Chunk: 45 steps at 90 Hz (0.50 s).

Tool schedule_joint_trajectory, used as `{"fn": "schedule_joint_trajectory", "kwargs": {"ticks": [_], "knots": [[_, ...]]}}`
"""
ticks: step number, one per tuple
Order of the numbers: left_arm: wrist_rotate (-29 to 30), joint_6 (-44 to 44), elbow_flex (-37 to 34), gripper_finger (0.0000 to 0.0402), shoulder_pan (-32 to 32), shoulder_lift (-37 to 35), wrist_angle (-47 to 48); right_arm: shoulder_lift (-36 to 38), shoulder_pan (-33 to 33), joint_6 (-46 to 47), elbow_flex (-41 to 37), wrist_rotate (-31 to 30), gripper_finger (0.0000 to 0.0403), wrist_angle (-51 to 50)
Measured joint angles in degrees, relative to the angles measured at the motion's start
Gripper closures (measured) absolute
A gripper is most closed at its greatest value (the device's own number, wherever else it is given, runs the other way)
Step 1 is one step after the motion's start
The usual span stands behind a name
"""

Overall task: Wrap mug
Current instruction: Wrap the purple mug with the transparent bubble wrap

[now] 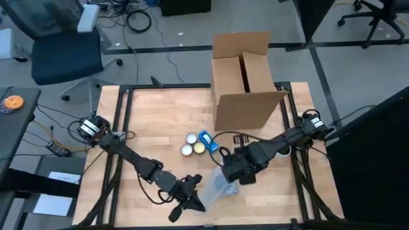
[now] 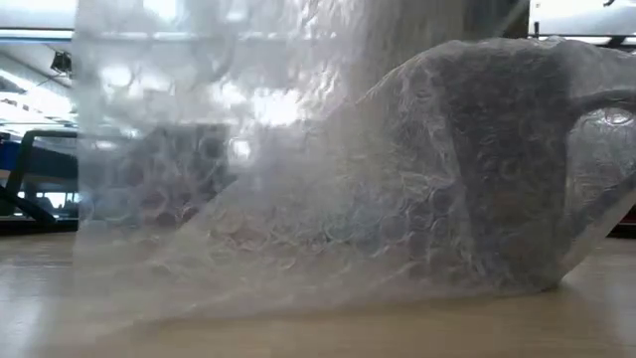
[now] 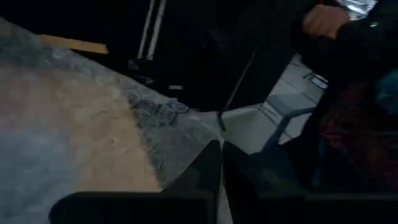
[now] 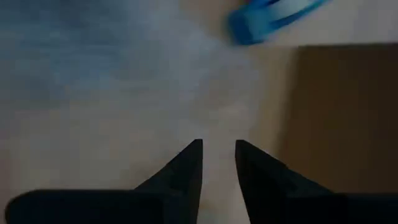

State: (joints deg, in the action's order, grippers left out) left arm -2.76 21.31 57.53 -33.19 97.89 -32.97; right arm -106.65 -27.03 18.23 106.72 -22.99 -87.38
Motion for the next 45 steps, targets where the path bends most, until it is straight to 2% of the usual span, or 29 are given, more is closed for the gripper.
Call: {"fn": "schedule_joint_trajectory", "kwargs": {"ticks": [23, 45], "knots": [[0.1, -2.9, 1.6, 0.0402, 0.1, 0.0, 1.2, 0.0, 0.1, 0.5, 0.0, 5.6, 0.033, -2.2], [10.5, -1.4, 2.4, 0.0402, 0.2, -1.6, 11.8, 0.0, -1.8, 6.2, 0.0, 17.9, 0.033, 1.5]]}}
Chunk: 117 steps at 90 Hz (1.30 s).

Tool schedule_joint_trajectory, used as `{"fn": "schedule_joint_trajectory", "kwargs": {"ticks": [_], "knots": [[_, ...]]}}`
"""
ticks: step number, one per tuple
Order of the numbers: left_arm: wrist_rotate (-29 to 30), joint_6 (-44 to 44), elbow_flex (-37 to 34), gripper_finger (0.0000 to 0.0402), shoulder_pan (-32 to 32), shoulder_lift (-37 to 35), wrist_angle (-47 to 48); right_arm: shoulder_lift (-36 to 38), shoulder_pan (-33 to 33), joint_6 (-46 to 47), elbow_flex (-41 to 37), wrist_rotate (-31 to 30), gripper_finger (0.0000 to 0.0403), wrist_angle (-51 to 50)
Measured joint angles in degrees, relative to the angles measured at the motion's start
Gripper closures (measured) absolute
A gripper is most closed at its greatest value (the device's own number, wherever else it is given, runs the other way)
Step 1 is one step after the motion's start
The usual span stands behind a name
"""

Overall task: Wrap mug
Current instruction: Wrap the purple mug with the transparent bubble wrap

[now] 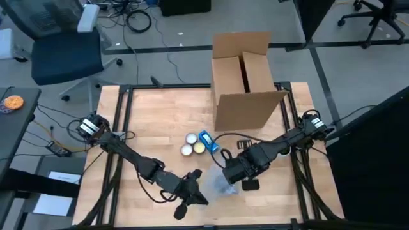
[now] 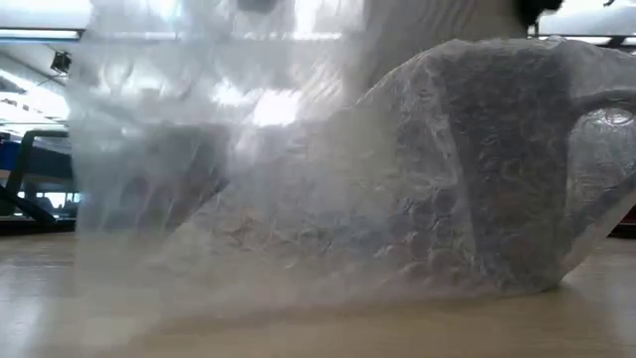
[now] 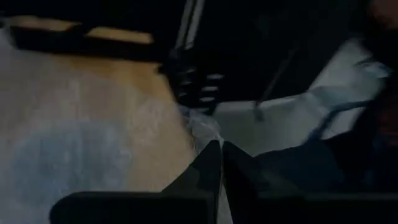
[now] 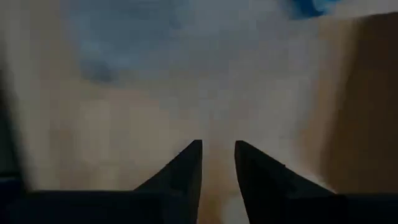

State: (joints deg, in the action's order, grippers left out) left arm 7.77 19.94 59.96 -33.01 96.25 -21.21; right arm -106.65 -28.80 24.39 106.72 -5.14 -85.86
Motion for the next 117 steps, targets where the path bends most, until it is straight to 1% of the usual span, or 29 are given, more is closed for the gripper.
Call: {"fn": "schedule_joint_trajectory", "kwargs": {"ticks": [12, 18, 33, 42, 51, 57, 65, 70, 75, 83, 97, 110, 117], "knots": [[0.6, -0.3, 0.0, 0.0402, -0.6, -2.7, -0.2, 0.0, -2.0, -1.2, 0.0, 0.4, 0.033, 4.0], [0.8, -1.0, 0.0, 0.0402, -1.2, -4.1, 0.1, 0.0, -2.5, -2.0, 0.0, -2.2, 0.033, 3.4], [0.8, -2.4, 0.0, 0.0402, -2.4, -6.1, 3.1, 0.0, -2.8, -2.4, 0.0, -17.8, 0.033, -2.0], [0.8, -2.4, 0.0, 0.0402, -2.4, -6.1, 4.1, 0.0, -2.5, -4.3, 0.0, -29.2, 0.033, -4.1], [0.5, -1.8, 0.0, 0.0402, -2.3, -6.1, 5.9, 0.0, -1.5, -8.4, 0.0, -39.0, 0.033, -4.1], [-0.1, -1.6, 0.0, 0.0402, -2.5, -6.1, 6.5, 0.0, -0.5, -13.6, 0.0, -42.4, 0.033, -4.1], [-1.0, -1.4, 0.0, 0.0402, -3.1, -6.1, 6.7, 0.1, 1.2, -24.3, -0.6, -40.8, 0.033, -4.0], [-1.0, -1.4, 0.0, 0.0402, -3.5, -6.1, 6.9, 0.1, 2.1, -29.8, -1.3, -37.5, 0.033, -4.2], [-1.0, -1.2, 0.0, 0.0402, -4.0, -6.1, 7.2, 0.1, 3.0, -33.1, -1.7, -33.7, 0.033, -4.2], [-1.1, -0.3, 0.0, 0.0402, -4.7, -6.1, 7.8, 0.1, 3.3, -35.4, -1.7, -30.7, 0.0329, -4.2], [-0.7, 1.9, 0.0, 0.0402, -5.1, -6.1, 9.6, 0.4, 0.8, -38.0, -1.7, -30.3, 0.0319, -3.8], [-0.4, 4.0, 0.0, 0.0402, -5.2, -6.1, 10.7, 2.2, -1.3, -38.0, -1.7, -25.0, 0.0291, -2.3], [-0.4, 5.0, 0.0, 0.0402, -5.3, -6.1, 11.0, 3.4, -2.7, -38.0, -1.7, -24.5, 0.027, -2.1]]}}
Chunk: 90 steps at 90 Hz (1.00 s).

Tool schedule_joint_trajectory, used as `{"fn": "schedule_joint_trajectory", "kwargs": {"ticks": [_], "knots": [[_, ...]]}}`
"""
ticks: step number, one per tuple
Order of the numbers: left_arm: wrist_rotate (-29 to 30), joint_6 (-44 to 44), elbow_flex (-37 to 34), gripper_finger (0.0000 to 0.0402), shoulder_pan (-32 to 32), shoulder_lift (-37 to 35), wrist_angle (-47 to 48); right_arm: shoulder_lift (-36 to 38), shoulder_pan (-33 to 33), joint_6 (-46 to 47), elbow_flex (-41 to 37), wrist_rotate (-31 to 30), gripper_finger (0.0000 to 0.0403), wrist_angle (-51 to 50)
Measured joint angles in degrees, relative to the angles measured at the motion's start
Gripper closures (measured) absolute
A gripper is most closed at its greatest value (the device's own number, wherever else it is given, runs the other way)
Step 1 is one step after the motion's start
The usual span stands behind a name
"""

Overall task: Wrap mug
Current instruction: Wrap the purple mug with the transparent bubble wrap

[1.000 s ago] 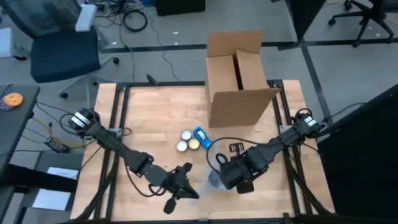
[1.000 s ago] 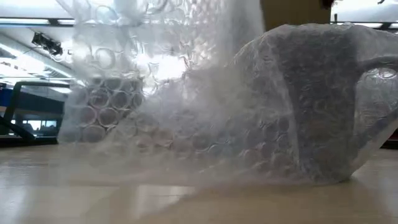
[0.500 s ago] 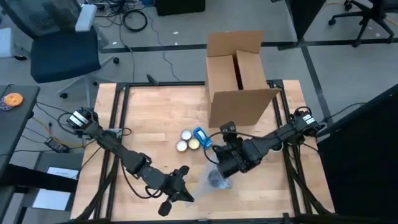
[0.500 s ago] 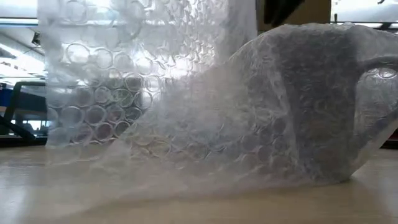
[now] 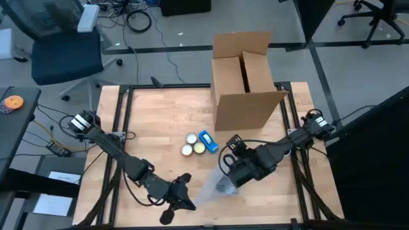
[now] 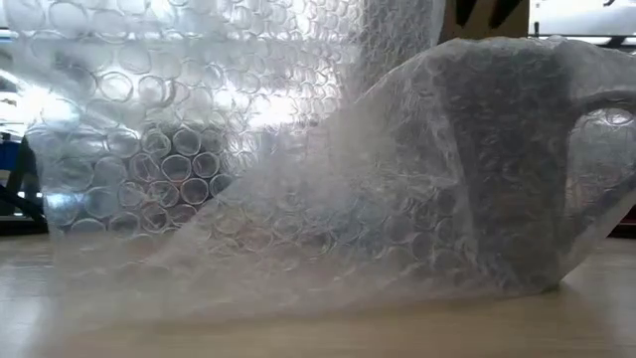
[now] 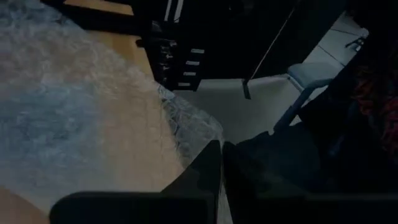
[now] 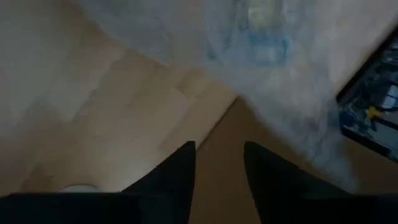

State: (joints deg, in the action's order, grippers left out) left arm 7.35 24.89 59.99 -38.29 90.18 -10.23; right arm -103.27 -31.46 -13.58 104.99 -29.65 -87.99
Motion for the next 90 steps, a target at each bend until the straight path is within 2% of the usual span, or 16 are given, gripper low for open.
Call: {"fn": "schedule_joint_trajectory", "kwargs": {"ticks": [19, 27, 38, 55, 65, 73, 90], "knots": [[0.0, 1.4, 0.0, 0.0402, -0.1, 0.1, -0.1, 3.4, -2.6, 0.2, 0.0, -7.2, 0.0208, 2.9], [0.0, 2.7, 0.0, 0.0402, 0.0, 0.2, -0.1, 4.0, -2.1, -0.1, 0.0, -6.8, 0.0191, 3.1], [0.8, 3.9, 0.0, 0.0402, 0.0, 0.2, -0.1, 3.9, -1.0, -0.1, 0.0, -1.5, 0.0192, 3.2], [2.4, 3.9, 0.0, 0.0402, 0.0, 0.2, -0.1, 2.7, -0.5, 0.0, -0.1, 0.6, 0.0251, 8.1], [3.6, 3.7, 0.0, 0.0402, 0.0, 0.2, -0.6, 2.4, -0.2, 1.8, -0.1, 0.9, 0.0322, 8.3], [3.8, 2.4, 0.0, 0.0402, 0.0, 0.2, -2.2, 2.0, 0.4, 4.5, -0.3, 0.9, 0.0385, 4.5], [4.5, 0.9, 0.0, 0.0402, -0.3, 0.2, -3.7, 2.0, 0.6, 10.3, -2.7, 2.3, 0.0401, 2.8]]}}
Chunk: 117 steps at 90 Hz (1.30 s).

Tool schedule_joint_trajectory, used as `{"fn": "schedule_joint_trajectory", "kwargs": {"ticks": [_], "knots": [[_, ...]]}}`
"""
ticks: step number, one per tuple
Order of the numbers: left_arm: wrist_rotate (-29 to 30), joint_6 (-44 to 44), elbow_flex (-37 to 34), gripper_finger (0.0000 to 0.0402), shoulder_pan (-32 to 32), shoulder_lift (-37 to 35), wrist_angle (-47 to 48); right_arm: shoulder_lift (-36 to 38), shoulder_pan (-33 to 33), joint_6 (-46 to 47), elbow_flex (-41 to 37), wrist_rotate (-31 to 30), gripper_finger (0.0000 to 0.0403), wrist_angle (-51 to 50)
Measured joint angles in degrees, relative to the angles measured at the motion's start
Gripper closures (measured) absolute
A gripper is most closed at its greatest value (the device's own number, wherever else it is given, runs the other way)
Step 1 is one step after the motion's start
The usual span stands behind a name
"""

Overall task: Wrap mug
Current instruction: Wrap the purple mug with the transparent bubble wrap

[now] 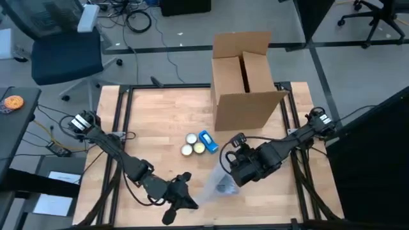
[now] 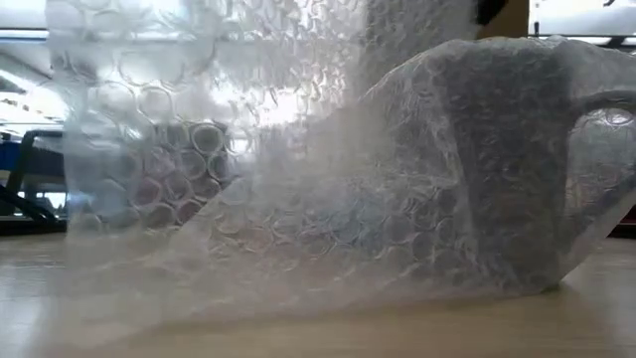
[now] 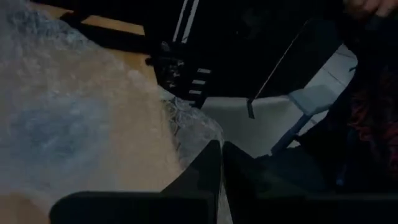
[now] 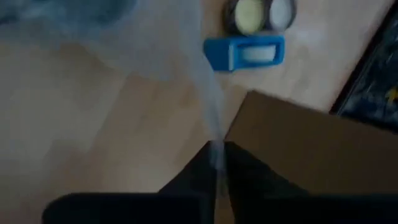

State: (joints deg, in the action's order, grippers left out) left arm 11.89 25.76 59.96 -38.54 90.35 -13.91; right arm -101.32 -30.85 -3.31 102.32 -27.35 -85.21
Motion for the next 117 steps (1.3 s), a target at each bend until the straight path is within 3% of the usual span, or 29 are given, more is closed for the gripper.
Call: {"fn": "schedule_joint_trajectory", "kwargs": {"ticks": [32, 50, 84, 98, 117], "knots": [[8.7, -0.1, 0.0, 0.0402, 0.4, 0.0, 0.9, 0.3, -3.6, 12.2, 0.7, 21.8, 0.0403, 14.9], [14.0, -2.8, 0.0, 0.0402, 1.1, 0.0, -0.1, 0.2, -4.8, 11.8, -0.8, 23.8, 0.0403, 29.2], [15.3, -4.7, 0.0, 0.0402, 1.8, 0.0, -1.2, 0.0, -2.8, 13.7, -12.2, 24.5, 0.0403, 44.6], [14.9, -4.8, 0.0, 0.0402, 1.7, 0.0, -1.5, 0.7, -3.1, 10.8, -10.6, 17.0, 0.0403, 42.5], [12.1, -4.7, 0.0, 0.0402, 1.0, 0.0, -1.7, 4.9, -5.5, -0.6, -4.6, -8.1, 0.0403, 34.4]]}}
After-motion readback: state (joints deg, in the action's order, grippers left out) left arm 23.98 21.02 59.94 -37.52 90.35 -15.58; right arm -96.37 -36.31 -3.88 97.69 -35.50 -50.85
